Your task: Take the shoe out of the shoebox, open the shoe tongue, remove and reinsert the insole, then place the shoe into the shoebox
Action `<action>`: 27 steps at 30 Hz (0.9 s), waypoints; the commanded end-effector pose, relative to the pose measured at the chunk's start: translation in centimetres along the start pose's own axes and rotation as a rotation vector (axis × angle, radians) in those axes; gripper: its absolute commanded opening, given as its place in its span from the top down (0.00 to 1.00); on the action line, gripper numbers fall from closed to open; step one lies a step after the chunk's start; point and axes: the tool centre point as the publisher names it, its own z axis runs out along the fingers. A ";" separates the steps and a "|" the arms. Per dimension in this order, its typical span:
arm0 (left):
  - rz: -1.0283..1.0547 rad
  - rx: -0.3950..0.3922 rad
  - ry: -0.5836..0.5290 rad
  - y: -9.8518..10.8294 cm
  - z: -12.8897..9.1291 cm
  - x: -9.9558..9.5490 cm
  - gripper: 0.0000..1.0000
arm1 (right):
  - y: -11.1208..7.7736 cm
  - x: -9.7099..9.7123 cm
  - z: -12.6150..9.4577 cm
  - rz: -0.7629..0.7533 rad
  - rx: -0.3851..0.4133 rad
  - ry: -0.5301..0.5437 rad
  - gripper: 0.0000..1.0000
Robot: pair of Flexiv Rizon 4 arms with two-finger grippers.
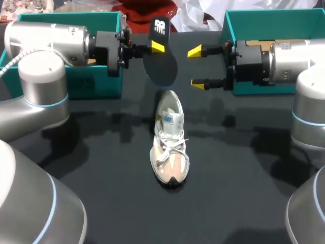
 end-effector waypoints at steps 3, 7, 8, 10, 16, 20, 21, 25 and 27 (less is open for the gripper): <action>0.024 -0.018 0.048 -0.3 0.2 -0.5 1.00 | 0.0 -0.3 0.1 0.000 -0.001 0.006 0.00; 0.024 -0.018 0.048 -0.3 0.2 -0.5 1.00 | 0.0 -0.3 0.1 0.000 -0.001 0.006 0.00; 0.024 -0.018 0.048 -0.3 0.2 -0.5 1.00 | 0.0 -0.3 0.1 0.000 -0.001 0.006 0.00; 0.024 -0.018 0.048 -0.3 0.2 -0.5 1.00 | 0.0 -0.3 0.1 0.000 -0.001 0.006 0.00; 0.024 -0.018 0.048 -0.3 0.2 -0.5 1.00 | 0.0 -0.3 0.1 0.000 -0.001 0.006 0.00; 0.029 -0.025 0.048 -0.1 0.2 -0.5 1.00 | 0.0 -0.3 0.1 0.000 -0.001 0.006 0.00; 0.050 -0.056 0.051 -0.1 0.3 -0.4 1.00 | 0.0 -0.3 0.1 0.000 -0.001 0.006 0.00; 0.046 -0.091 0.042 -0.1 0.5 -0.4 1.00 | 0.1 -0.3 0.6 0.002 -0.005 0.007 0.00; 0.036 -0.101 0.033 0.2 0.6 -0.3 1.00 | 0.1 -0.2 1.1 -0.010 0.004 0.025 0.00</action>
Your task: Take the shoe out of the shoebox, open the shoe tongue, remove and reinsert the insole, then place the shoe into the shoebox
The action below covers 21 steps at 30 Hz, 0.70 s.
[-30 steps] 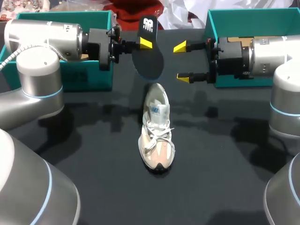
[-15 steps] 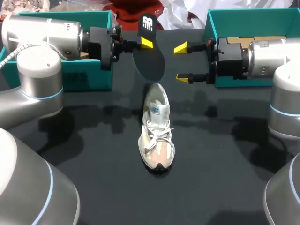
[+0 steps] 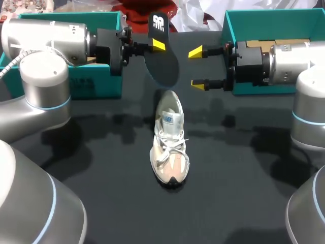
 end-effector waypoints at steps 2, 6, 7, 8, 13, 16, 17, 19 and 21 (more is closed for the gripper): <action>-0.026 -0.029 -0.010 0.0 0.7 0.3 1.00 | 0.0 0.1 1.7 -0.014 0.008 0.018 0.00; -0.054 -0.037 -0.003 0.5 1.2 0.8 1.00 | 0.0 0.5 2.9 -0.044 0.038 0.033 0.00; -0.061 -0.028 -0.008 0.6 1.2 0.8 1.00 | 0.0 0.6 3.1 -0.054 0.045 0.038 0.00; -0.063 -0.027 -0.010 0.7 1.2 0.9 1.00 | -0.1 0.7 3.2 -0.061 0.048 0.039 0.00; -0.062 -0.007 -0.021 0.8 1.4 1.0 1.00 | 0.0 0.9 4.1 -0.090 0.078 0.039 0.00; -0.063 0.002 -0.027 0.9 1.5 1.1 1.00 | 0.2 1.1 4.6 -0.110 0.100 0.032 0.00; -0.063 0.006 -0.032 0.9 1.5 1.1 1.00 | 0.3 1.2 4.8 -0.114 0.106 0.030 0.00; -0.061 0.011 -0.035 0.9 1.5 1.1 1.00 | 0.4 1.2 5.1 -0.118 0.117 0.027 0.09; -0.058 0.014 -0.036 0.9 1.6 1.2 1.00 | 0.5 1.2 5.4 -0.121 0.127 0.026 0.24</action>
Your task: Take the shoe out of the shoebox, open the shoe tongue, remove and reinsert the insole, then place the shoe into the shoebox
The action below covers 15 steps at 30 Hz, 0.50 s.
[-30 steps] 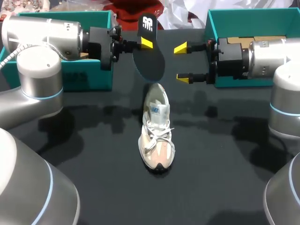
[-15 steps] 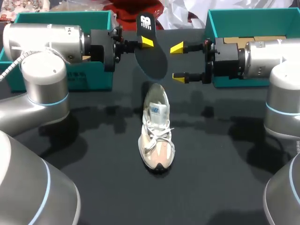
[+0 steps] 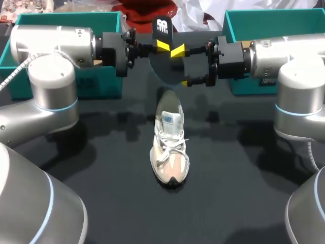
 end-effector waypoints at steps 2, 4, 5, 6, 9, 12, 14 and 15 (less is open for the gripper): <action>0.029 0.018 -0.012 0.0 0.4 0.2 1.00 | 1.0 -0.1 1.0 -0.003 0.034 -0.007 0.29; 0.035 0.028 -0.015 -0.3 0.5 0.2 1.00 | 1.0 -0.1 1.2 -0.006 0.040 -0.008 0.46; 0.040 0.037 -0.016 -0.3 0.6 0.2 1.00 | 1.0 -0.1 1.2 -0.008 0.042 -0.008 0.47; 0.041 0.036 -0.019 -0.4 0.6 0.2 1.00 | 1.1 -0.1 1.3 -0.010 0.043 -0.008 0.49; 0.040 0.041 -0.023 -0.4 0.7 0.3 1.00 | 1.1 -0.1 1.4 -0.015 0.048 -0.009 0.52; 0.039 0.046 -0.026 -0.4 0.8 0.3 1.00 | 1.2 -0.1 1.4 -0.018 0.049 -0.010 0.56; 0.040 0.048 -0.030 -0.4 0.8 0.3 1.00 | 1.2 -0.1 1.4 -0.019 0.049 -0.009 0.60; 0.041 0.047 -0.031 -0.4 0.8 0.3 1.00 | 1.2 -0.1 1.4 -0.019 0.048 -0.008 0.60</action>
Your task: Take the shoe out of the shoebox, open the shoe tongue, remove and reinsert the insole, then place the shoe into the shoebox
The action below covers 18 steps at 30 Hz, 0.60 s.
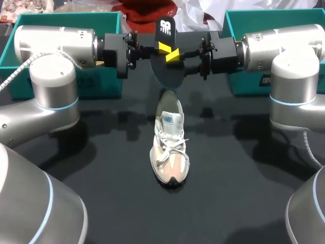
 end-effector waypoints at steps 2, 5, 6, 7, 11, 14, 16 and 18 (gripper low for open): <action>0.005 0.001 -0.010 0.1 0.2 0.2 1.00 | 0.1 0.0 0.2 0.001 -0.001 0.000 0.65; 0.009 -0.004 -0.013 0.0 0.2 0.2 1.00 | 0.1 0.0 0.2 -0.001 0.000 0.001 0.75; 0.012 -0.010 -0.014 -0.1 0.2 0.2 1.00 | 0.1 0.0 0.2 -0.002 0.000 0.002 0.76; 0.013 -0.011 -0.014 -0.1 0.3 0.3 1.00 | 0.1 -0.1 0.2 -0.002 0.001 0.003 0.76; 0.020 -0.017 -0.018 -0.3 0.3 0.3 1.00 | 0.0 -0.2 0.3 -0.003 0.002 0.006 0.77; 0.024 -0.019 -0.021 -0.3 0.5 0.3 1.00 | -0.1 -0.2 0.4 -0.004 0.001 0.008 0.76; 0.025 -0.019 -0.022 -0.4 0.6 0.2 1.00 | -0.1 -0.2 0.4 -0.004 -0.001 0.009 0.77; 0.028 -0.021 -0.022 -0.5 0.6 0.3 1.00 | -0.2 -0.2 0.4 -0.004 -0.003 0.010 0.89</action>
